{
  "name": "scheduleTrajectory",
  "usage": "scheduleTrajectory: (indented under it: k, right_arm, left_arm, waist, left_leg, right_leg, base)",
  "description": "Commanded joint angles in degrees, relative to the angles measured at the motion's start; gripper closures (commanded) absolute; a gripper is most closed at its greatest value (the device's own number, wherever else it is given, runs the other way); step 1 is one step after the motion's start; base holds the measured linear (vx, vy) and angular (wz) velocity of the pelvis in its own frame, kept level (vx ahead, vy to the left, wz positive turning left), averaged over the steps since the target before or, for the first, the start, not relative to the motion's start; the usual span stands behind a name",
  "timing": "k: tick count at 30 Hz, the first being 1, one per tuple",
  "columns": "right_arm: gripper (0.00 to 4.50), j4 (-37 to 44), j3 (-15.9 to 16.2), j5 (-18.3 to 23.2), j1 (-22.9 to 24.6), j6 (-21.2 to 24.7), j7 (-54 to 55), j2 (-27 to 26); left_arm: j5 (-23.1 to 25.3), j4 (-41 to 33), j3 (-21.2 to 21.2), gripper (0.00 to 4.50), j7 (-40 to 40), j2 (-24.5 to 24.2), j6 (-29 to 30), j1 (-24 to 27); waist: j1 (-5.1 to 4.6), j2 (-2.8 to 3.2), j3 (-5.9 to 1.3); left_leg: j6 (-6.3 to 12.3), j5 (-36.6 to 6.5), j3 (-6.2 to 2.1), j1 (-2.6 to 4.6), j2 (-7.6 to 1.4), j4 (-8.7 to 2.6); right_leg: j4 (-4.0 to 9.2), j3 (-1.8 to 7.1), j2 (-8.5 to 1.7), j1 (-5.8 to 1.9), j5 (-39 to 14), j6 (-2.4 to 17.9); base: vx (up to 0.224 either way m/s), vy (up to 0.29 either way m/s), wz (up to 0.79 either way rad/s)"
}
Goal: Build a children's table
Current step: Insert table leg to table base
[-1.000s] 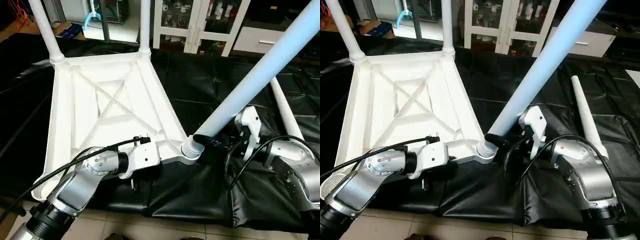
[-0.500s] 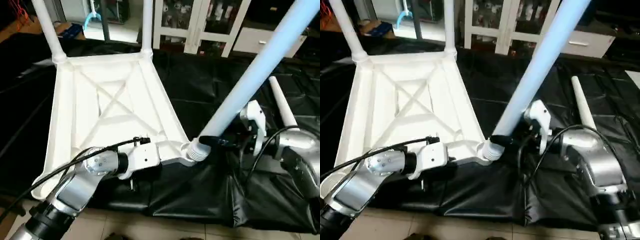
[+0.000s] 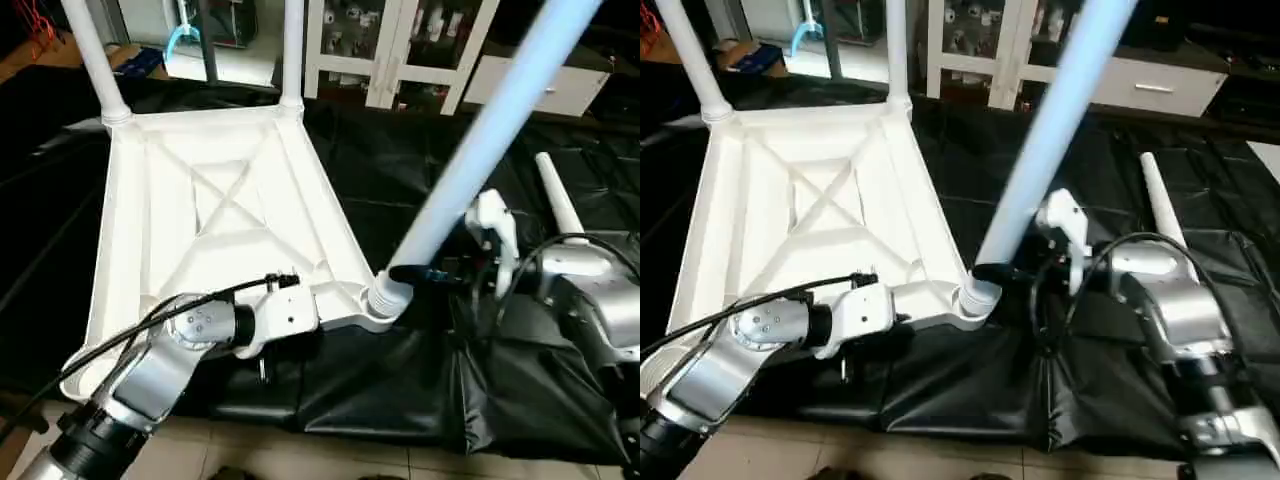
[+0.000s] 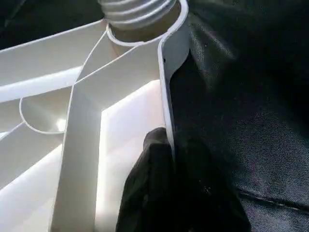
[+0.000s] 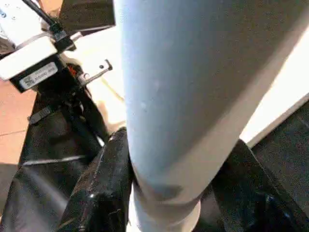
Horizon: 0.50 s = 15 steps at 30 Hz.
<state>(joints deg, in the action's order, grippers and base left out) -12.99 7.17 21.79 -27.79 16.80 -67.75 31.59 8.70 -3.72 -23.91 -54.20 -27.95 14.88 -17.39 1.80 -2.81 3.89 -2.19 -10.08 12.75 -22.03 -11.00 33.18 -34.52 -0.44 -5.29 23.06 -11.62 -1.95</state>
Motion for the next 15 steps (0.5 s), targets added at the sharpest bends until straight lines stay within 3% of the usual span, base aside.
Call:
scheduleTrajectory:
  k: [1, 10, 15]
  right_arm:
    - [2.66, -1.8, 2.31, -1.72, 0.35, -0.09, 0.06, -0.44]
    - [2.67, -2.75, 6.33, -4.1, -0.47, -2.46, -4.51, -0.94]
    - [2.67, -3.25, 6.92, -5.07, -0.62, -3.8, -5.79, -0.61]
  left_arm:
    - [-1.77, 0.74, -2.27, 4.5, -0.24, 1.83, -0.63, 1.72]
    - [-1.45, 1.21, -2.57, 4.5, -0.64, 2.19, -0.45, 0.93]
    - [-1.3, 1.52, -2.5, 4.5, -0.78, 2.11, -0.57, 0.72]
  waist:
    - [-0.13, -1.17, -2.15]
    - [-0.06, -1.17, -2.07]
    - [-0.04, -1.13, -2.0]
  left_leg:
    - [5.54, -8.18, -1.17, 1.35, -2.28, -3.31]
    - [5.27, -8.83, -1.22, 1.33, -2.38, -3.44]
    - [4.94, -9.38, -1.24, 1.4, -2.42, -3.54]
  right_leg:
    - [3.51, 1.14, -1.77, -1.17, -7.5, 13.58]
    - [3.54, 1.16, -1.84, -1.17, -7.93, 13.25]
    - [3.68, 1.23, -1.85, -1.07, -8.97, 13.0]
  base:
    - [0.0, 0.0, 0.0]
    - [0.0, 0.0, 0.0]
    - [0.0, 0.0, 0.0]
